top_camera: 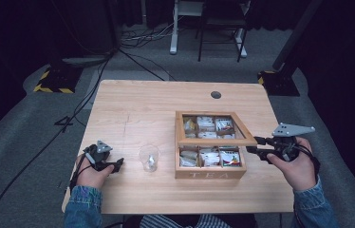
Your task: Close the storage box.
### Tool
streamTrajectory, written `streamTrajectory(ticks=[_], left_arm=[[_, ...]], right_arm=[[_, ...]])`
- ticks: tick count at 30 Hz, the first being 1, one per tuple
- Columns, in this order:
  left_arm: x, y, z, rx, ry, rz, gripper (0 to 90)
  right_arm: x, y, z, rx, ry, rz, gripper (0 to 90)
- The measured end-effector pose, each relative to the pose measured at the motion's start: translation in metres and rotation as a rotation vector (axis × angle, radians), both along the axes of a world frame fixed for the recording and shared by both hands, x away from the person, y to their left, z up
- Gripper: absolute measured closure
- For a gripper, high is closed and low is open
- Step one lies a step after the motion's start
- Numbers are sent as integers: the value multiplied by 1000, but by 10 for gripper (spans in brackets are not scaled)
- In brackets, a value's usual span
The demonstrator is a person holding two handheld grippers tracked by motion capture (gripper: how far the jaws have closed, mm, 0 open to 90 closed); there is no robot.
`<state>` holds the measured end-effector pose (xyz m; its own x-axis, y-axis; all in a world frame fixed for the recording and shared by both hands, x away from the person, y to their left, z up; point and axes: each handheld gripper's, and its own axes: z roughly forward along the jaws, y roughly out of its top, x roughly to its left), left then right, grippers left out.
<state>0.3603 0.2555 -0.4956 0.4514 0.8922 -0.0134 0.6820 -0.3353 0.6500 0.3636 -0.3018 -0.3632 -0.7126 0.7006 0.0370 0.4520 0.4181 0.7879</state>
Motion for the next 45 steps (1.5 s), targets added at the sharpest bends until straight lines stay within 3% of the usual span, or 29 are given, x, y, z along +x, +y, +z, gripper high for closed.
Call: streamTrajectory(ticks=[12, 31, 45], left_arm=[[3, 0, -2, -18, -8, -1, 302], [5, -1, -4, -27, -23, -4, 290], [6, -1, -4, -29, -26, -5, 286]], right_arm=[[-4, 1, -7, -36, 45, 7, 542], [-6, 4, -25, -103, 163, 61, 554], [-8, 7, -30, -132, 212, 94, 575]])
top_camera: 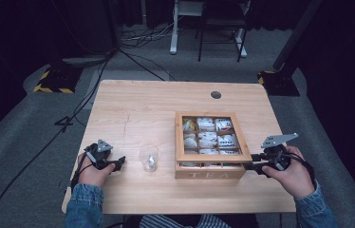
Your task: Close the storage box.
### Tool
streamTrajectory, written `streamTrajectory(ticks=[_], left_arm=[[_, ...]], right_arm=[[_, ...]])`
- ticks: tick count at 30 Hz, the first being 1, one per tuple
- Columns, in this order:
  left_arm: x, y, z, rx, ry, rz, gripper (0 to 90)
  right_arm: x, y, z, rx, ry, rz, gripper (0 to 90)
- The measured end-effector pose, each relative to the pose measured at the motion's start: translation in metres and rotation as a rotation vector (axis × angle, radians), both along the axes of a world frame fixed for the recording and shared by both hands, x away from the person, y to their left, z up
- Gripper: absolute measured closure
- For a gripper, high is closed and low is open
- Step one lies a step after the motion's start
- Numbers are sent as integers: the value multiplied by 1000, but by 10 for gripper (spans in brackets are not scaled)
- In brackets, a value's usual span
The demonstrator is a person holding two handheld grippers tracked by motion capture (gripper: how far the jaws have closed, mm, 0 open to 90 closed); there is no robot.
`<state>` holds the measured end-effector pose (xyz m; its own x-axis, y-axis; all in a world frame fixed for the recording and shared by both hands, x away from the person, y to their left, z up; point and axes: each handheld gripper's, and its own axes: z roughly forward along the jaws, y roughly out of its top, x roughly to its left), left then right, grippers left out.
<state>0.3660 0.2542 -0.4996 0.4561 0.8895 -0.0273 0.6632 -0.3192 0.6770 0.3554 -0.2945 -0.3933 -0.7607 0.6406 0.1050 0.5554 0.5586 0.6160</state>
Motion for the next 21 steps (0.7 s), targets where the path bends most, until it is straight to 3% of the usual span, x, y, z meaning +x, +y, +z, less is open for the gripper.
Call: streamTrajectory(ticks=[10, 21], left_arm=[[1, -1, -1, -2, -8, -1, 274], [1, -1, -1, 1, -11, -10, 266]], right_arm=[[-2, 3, -4, -53, 35, 18, 573], [-2, 5, -7, -75, 42, 19, 573]])
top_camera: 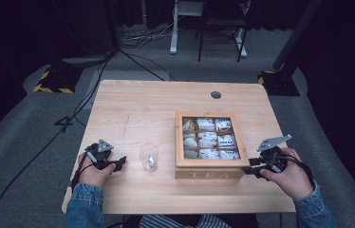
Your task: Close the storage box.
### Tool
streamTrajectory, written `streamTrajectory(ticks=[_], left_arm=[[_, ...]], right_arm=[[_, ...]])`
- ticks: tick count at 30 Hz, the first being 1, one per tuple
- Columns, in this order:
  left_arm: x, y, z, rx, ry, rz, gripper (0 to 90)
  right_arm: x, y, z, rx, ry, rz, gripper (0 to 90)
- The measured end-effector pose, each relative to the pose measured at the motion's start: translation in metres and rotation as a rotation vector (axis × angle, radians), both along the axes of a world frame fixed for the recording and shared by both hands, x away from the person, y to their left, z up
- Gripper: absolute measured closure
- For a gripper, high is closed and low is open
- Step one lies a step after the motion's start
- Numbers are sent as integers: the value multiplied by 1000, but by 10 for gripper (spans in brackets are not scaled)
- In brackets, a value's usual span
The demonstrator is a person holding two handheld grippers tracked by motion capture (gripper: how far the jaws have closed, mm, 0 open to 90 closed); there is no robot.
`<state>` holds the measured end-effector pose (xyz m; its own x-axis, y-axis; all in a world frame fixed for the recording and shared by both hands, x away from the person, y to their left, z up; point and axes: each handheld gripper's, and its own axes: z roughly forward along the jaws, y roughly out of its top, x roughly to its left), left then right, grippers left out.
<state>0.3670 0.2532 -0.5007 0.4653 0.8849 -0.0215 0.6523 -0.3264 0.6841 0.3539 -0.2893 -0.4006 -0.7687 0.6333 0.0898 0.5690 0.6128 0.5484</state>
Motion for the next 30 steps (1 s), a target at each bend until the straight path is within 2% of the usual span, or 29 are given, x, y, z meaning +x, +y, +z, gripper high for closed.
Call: streamTrajectory(ticks=[8, 10, 12, 14, 16, 17, 18, 22, 23, 24, 25, 26, 27, 28, 29, 30], left_arm=[[0, 0, 0, 1, -1, 1, 266], [0, 0, 0, -1, 0, 2, 266], [0, 0, 0, -1, -3, 2, 263], [0, -1, -1, -2, -5, 2, 262], [0, -1, -1, -3, -5, 2, 261], [0, -1, -1, -3, -6, 2, 261], [0, -1, -1, -3, -6, 2, 260], [0, 0, -1, -4, -8, 1, 259], [0, -1, -1, -6, -9, 1, 257], [0, -1, -1, -7, -10, 0, 257], [0, -1, -2, -12, -12, 0, 255], [0, -1, -2, -12, -12, 0, 254], [1, 0, -2, -14, -13, 0, 254], [1, 0, -2, -18, -15, 3, 254], [1, 0, -3, -20, -19, 6, 250], [1, 0, -3, -20, -19, 6, 246]], right_arm=[[1, 2, -4, -24, 8, 2, 568], [1, 3, -5, -32, 15, 3, 540], [1, 2, -4, -15, 14, -8, 523], [0, 0, 0, -6, -19, -24, 524], [0, -2, 2, 1, -31, -39, 502], [1, -4, 2, 25, -46, -49, 465], [1, -4, 2, 25, -46, -49, 465], [5, -9, 4, 102, -87, -68, 417], [7, -11, 5, 148, -127, -75, 376], [7, -11, 5, 148, -127, -75, 376], [9, -14, 6, 180, -167, -87, 350], [10, -16, 6, 202, -185, -98, 329], [10, -16, 6, 202, -185, -98, 329], [12, -18, 6, 225, -205, -112, 306], [15, -22, 6, 263, -244, -136, 284], [15, -22, 6, 263, -244, -136, 284]])
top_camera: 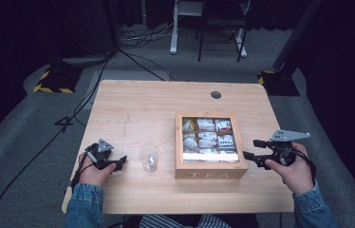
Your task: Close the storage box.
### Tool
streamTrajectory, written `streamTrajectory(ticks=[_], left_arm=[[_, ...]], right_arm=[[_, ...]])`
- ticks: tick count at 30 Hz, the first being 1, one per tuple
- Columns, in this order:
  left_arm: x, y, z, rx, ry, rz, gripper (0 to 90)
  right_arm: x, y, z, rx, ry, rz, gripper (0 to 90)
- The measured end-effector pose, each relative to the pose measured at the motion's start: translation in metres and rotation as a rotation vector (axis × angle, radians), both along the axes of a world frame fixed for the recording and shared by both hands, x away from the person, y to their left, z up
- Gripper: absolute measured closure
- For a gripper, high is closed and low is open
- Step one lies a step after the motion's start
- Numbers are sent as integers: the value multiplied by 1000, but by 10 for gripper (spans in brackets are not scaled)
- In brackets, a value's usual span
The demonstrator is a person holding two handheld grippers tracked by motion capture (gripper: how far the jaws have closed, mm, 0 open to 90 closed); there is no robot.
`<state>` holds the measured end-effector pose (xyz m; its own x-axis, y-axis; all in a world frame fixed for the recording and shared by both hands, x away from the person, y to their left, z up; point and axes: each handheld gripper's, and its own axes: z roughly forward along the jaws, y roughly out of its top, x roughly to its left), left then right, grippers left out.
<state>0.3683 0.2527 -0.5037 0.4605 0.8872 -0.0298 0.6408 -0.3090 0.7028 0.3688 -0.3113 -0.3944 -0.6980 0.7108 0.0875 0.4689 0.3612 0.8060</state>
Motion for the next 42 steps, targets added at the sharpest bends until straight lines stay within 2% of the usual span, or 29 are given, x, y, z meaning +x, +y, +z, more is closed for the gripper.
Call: streamTrajectory(ticks=[2, 3, 4, 7, 8, 15, 23, 25, 26, 28, 30, 34, 42], left_arm=[[1, 1, 0, 3, -1, -4, 245], [1, 1, 0, 3, -1, -4, 244], [1, 1, 0, 4, 0, -7, 242], [1, 2, 0, 3, -3, -11, 240], [1, 2, 0, 2, -1, -13, 240], [2, 5, 0, 8, -2, 9, 238], [3, 6, 0, 2, 3, 14, 214], [3, 6, 0, 6, 3, 17, 207], [3, 6, 0, 6, 3, 17, 205], [4, 5, 0, 6, 3, 19, 202], [4, 5, 0, 6, 3, 20, 202], [4, 5, 0, 9, 2, 20, 199], [4, 5, 0, 12, 2, 20, 195]], right_arm=[[4, -9, -1, 6, -45, -36, 255], [4, -9, -1, 6, -45, -36, 255], [8, -15, -3, 12, -60, -72, 252], [13, -22, -6, 21, -61, -102, 240], [17, -30, -10, 8, -69, -118, 233], [29, -52, -23, 12, -63, -197, 215], [45, -78, -53, -8, -25, -266, 213], [49, -86, -65, 8, -16, -288, 213], [49, -86, -65, 8, -16, -288, 213], [53, -92, -78, 23, 0, -298, 213], [54, -93, -82, 20, -1, -302, 213], [57, -94, -90, -5, 1, -303, 210], [59, -93, -99, -69, 5, -326, 187]])
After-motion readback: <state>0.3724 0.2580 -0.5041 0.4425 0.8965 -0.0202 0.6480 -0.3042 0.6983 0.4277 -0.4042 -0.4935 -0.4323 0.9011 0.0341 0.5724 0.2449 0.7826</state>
